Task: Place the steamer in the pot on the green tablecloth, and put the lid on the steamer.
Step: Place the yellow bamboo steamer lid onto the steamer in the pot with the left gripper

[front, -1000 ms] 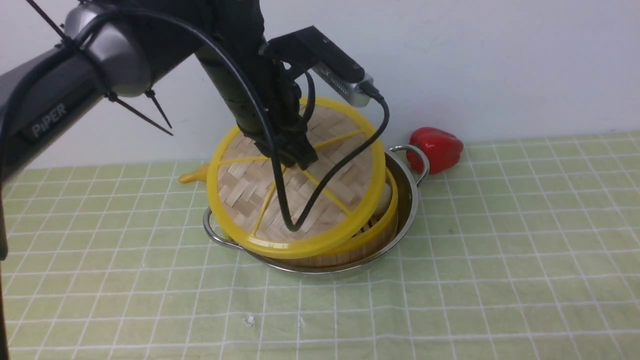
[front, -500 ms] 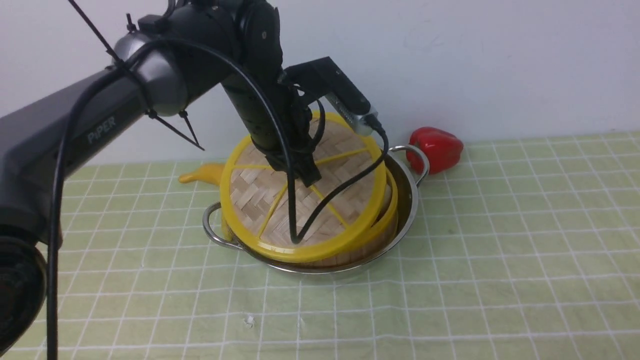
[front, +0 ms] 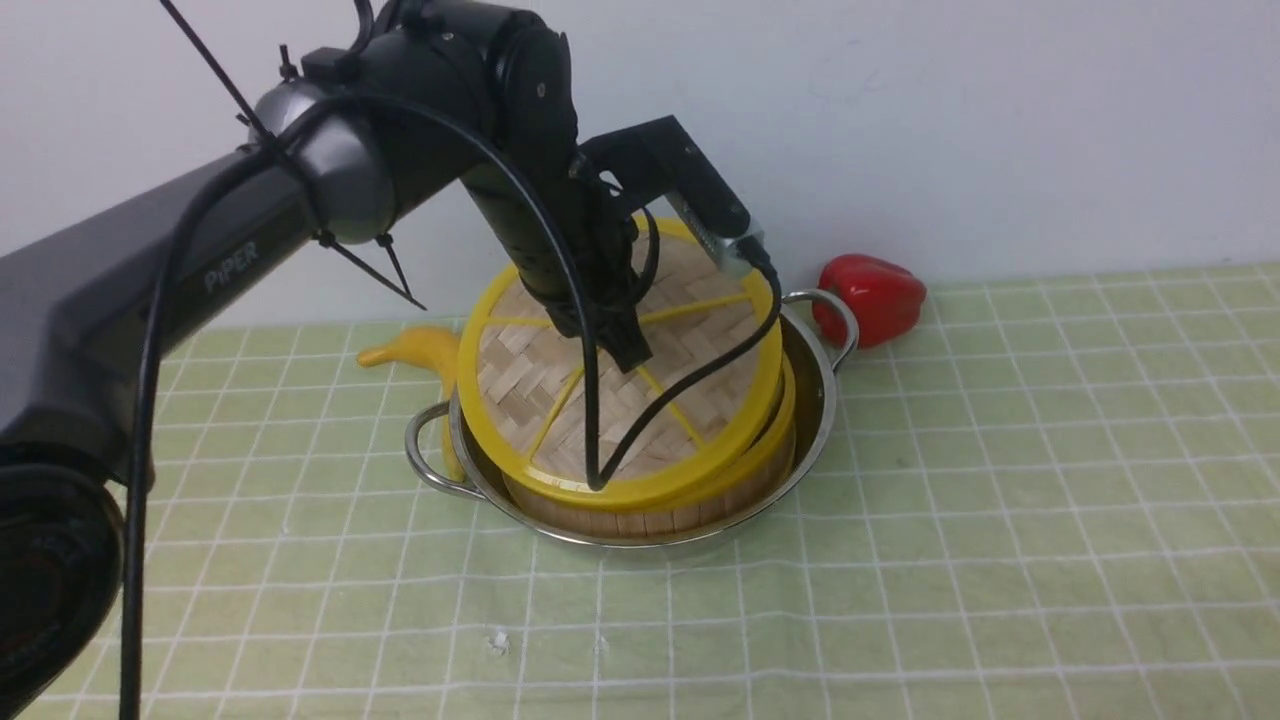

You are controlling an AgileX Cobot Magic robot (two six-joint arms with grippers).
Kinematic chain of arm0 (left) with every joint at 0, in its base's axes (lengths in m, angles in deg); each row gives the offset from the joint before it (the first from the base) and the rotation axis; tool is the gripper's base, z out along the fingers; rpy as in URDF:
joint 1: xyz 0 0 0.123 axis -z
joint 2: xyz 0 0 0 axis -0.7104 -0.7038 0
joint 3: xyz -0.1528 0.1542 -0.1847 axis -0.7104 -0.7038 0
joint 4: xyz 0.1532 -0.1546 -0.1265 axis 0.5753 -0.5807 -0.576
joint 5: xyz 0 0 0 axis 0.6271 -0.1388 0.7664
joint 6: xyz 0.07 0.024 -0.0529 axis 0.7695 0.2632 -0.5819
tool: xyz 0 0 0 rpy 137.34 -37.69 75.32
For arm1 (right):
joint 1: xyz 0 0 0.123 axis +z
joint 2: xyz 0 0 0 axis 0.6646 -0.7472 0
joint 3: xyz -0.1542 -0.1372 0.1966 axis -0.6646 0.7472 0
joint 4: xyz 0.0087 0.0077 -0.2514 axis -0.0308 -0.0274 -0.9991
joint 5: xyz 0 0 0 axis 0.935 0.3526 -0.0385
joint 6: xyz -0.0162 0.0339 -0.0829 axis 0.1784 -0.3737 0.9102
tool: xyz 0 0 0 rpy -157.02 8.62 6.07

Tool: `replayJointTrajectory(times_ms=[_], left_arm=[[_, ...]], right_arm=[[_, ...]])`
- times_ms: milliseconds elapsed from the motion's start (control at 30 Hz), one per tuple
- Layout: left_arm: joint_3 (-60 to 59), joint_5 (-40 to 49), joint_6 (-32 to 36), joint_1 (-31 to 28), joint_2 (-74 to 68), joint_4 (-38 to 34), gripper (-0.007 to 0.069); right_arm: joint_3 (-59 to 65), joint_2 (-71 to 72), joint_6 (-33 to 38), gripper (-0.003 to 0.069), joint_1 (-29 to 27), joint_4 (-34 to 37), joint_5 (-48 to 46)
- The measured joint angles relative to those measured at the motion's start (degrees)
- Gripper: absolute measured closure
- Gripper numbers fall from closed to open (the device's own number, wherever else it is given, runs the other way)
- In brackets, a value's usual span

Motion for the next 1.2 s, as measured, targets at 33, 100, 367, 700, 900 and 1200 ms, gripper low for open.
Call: replayJointTrajectory(times_ms=[33,100,367,700,900,1200], left_arm=[[0.0,-0.4,0.0,0.0,-0.1,0.0,0.0504],[0.0,-0.9,0.3,0.0,-0.5,-0.1,0.0504],[0.0,-2.5,0.9,0.0,-0.6,-0.5,0.0504],[0.0,-3.7,2.6,0.0,-1.7,-0.5,0.0504],[0.0,-5.5,3.2,0.0,-3.2,-0.6,0.0504],[0.0,-7.2,3.4,0.1,-4.7,-0.8,0.0504]], right_arm=[[0.0,0.0,0.0,0.0419,0.0,0.0,0.0],[0.0,0.0,0.0,0.0419,0.0,0.0,0.0],[0.0,0.0,0.0,0.0419,0.0,0.0,0.0],[0.0,0.0,0.0,0.0419,0.0,0.0,0.0],[0.0,0.0,0.0,0.0419,0.0,0.0,0.0],[0.0,0.0,0.0,0.0419,0.0,0.0,0.0]])
